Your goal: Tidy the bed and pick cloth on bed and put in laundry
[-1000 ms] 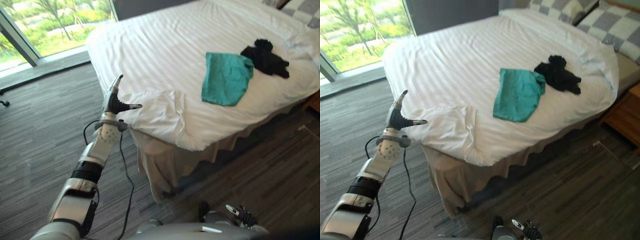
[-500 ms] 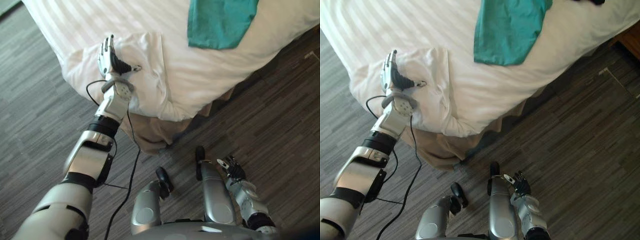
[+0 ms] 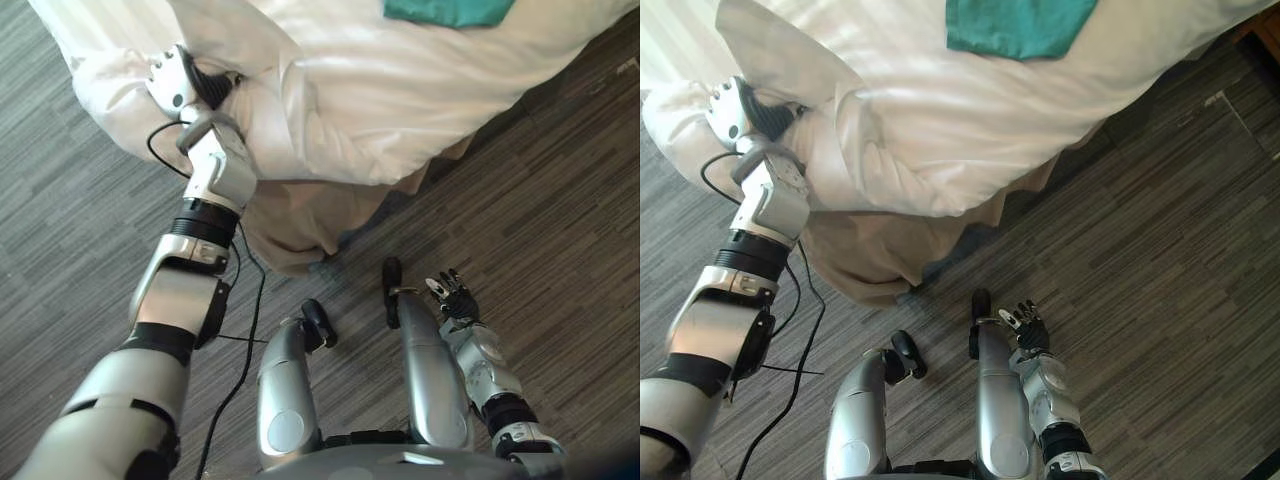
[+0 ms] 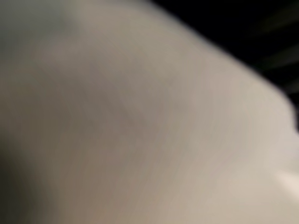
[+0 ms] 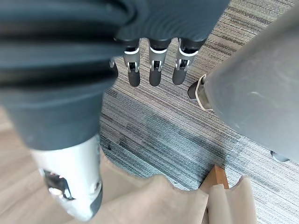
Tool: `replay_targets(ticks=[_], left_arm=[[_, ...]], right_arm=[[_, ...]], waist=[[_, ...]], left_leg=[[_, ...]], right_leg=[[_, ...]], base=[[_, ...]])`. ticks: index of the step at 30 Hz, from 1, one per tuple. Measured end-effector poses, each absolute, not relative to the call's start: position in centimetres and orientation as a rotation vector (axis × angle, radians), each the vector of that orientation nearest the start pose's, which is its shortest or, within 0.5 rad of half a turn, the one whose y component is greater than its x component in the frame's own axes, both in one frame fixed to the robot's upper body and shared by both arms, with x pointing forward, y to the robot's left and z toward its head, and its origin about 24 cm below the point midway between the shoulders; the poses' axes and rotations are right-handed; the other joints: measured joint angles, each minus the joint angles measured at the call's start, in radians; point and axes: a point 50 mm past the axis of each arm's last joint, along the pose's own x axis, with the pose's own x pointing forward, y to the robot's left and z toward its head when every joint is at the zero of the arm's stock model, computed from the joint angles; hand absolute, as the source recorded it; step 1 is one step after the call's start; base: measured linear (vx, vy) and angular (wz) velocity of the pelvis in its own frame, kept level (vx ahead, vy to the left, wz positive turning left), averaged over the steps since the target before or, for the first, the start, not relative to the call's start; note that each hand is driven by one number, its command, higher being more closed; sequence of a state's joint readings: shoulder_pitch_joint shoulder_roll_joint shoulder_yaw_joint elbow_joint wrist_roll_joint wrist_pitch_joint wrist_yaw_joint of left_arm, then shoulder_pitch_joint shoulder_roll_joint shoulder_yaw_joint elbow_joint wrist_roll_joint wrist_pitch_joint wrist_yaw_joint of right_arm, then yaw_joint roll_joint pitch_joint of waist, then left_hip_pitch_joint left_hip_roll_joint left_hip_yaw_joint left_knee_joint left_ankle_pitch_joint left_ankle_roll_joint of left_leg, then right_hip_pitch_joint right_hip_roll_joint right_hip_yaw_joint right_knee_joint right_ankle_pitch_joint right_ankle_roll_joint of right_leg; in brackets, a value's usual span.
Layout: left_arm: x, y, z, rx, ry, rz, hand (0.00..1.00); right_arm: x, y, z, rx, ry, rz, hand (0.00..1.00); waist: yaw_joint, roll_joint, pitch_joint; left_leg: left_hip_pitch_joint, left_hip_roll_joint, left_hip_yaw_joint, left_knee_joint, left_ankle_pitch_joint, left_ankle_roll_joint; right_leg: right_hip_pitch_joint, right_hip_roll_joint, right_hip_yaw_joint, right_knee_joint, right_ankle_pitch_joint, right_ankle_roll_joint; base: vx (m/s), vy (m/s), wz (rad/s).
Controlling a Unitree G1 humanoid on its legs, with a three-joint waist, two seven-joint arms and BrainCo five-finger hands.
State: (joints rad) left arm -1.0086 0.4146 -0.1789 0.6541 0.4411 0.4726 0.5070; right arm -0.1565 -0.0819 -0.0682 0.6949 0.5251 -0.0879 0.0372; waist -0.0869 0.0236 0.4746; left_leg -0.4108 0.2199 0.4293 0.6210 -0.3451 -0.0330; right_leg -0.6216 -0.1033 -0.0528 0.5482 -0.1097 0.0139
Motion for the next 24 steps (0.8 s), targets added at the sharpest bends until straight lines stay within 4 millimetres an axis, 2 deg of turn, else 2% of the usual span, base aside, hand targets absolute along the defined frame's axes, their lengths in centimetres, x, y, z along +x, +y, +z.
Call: replay_targets(ticks=[4, 7, 9, 10, 12, 13, 16, 17, 19, 22, 24], left_arm=[[39.2, 20.7, 19.9, 0.906, -0.157, 0.587, 1.00], [38.3, 19.8, 17.8, 0.914, -0.194, 0.465, 1.00], [37.4, 19.5, 15.4, 0.926, -0.180, 0.381, 1.00], [37.2, 19.6, 14.9, 0.928, -0.170, 0.370, 1.00], [36.1, 20.1, 12.1, 0.938, -0.113, 0.307, 1.00], [35.2, 20.5, 10.4, 0.944, -0.080, 0.273, 1.00], [33.1, 21.0, 7.7, 0.946, -0.040, 0.204, 1.00], [32.7, 21.1, 7.2, 0.943, -0.031, 0.196, 0.00], [30.5, 21.8, 4.2, 0.941, 0.053, 0.154, 0.00], [28.0, 22.6, 1.4, 0.898, 0.144, 0.135, 0.00], [26.8, 23.1, 0.3, 0.871, 0.181, 0.138, 0.00]], right_arm=[[24.6, -18.3, -6.6, 0.445, 0.426, -0.183, 0.00], [23.1, -18.7, -7.7, 0.417, 0.477, -0.200, 0.00], [21.6, -19.0, -8.7, 0.402, 0.533, -0.222, 0.00], [21.3, -19.0, -8.9, 0.402, 0.544, -0.226, 0.00], [19.8, -19.2, -10.0, 0.401, 0.603, -0.252, 0.00], [18.8, -19.2, -10.7, 0.403, 0.641, -0.266, 0.00], [16.4, -19.3, -12.1, 0.409, 0.732, -0.302, 0.00], [16.0, -19.3, -12.4, 0.409, 0.753, -0.308, 0.00], [14.1, -20.0, -13.5, 0.420, 0.825, -0.367, 0.00], [12.3, -20.5, -14.5, 0.427, 0.905, -0.418, 0.00], [11.9, -20.7, -14.8, 0.432, 0.929, -0.433, 0.00]], waist=[[0.004, 0.002, -0.003], [0.031, 0.012, -0.014], [0.053, 0.020, -0.056], [0.054, 0.021, -0.066], [0.054, 0.027, -0.113], [0.061, 0.025, -0.147], [0.079, 0.025, -0.209], [0.078, 0.026, -0.215], [0.079, 0.032, -0.267], [0.081, 0.035, -0.311], [0.082, 0.035, -0.315]], left_leg=[[0.072, -0.032, 0.002, -0.054, 0.015, 0.003], [0.144, -0.057, -0.004, -0.113, 0.035, 0.000], [0.178, -0.067, -0.006, -0.153, 0.048, -0.006], [0.186, -0.070, -0.007, -0.162, 0.051, -0.007], [0.229, -0.080, -0.027, -0.210, 0.072, -0.015], [0.259, -0.082, -0.030, -0.244, 0.087, -0.024], [0.316, -0.087, -0.047, -0.318, 0.121, -0.037], [0.330, -0.088, -0.055, -0.335, 0.127, -0.039], [0.387, -0.093, -0.083, -0.423, 0.166, -0.047], [0.435, -0.096, -0.114, -0.512, 0.210, -0.053], [0.454, -0.095, -0.121, -0.536, 0.224, -0.052]], right_leg=[[0.057, -0.022, -0.001, -0.007, -0.012, 0.009], [0.121, -0.043, -0.019, -0.015, -0.028, 0.007], [0.150, -0.048, -0.031, -0.028, -0.036, 0.011], [0.157, -0.051, -0.035, -0.032, -0.039, 0.012], [0.212, -0.057, -0.063, -0.062, -0.044, 0.012], [0.246, -0.055, -0.079, -0.089, -0.044, 0.012], [0.314, -0.051, -0.115, -0.142, -0.044, 0.012], [0.331, -0.050, -0.124, -0.155, -0.043, 0.013], [0.404, -0.036, -0.159, -0.232, -0.024, 0.014], [0.479, -0.011, -0.187, -0.343, 0.019, 0.015], [0.524, 0.000, -0.203, -0.411, 0.051, 0.016]], base=[[0.04, 0.010, 0.10], [0.08, -0.004, 0.18], [0.10, -0.016, 0.13], [0.12, -0.026, 0.24], [0.13, -0.029, 0.31], [0.12, -0.029, 0.20], [0.11, -0.043, 0.23], [0.07, -0.040, 0.31], [0.08, -0.037, 0.32], [0.07, -0.018, 0.25], [0.03, 0.003, 0.15]])
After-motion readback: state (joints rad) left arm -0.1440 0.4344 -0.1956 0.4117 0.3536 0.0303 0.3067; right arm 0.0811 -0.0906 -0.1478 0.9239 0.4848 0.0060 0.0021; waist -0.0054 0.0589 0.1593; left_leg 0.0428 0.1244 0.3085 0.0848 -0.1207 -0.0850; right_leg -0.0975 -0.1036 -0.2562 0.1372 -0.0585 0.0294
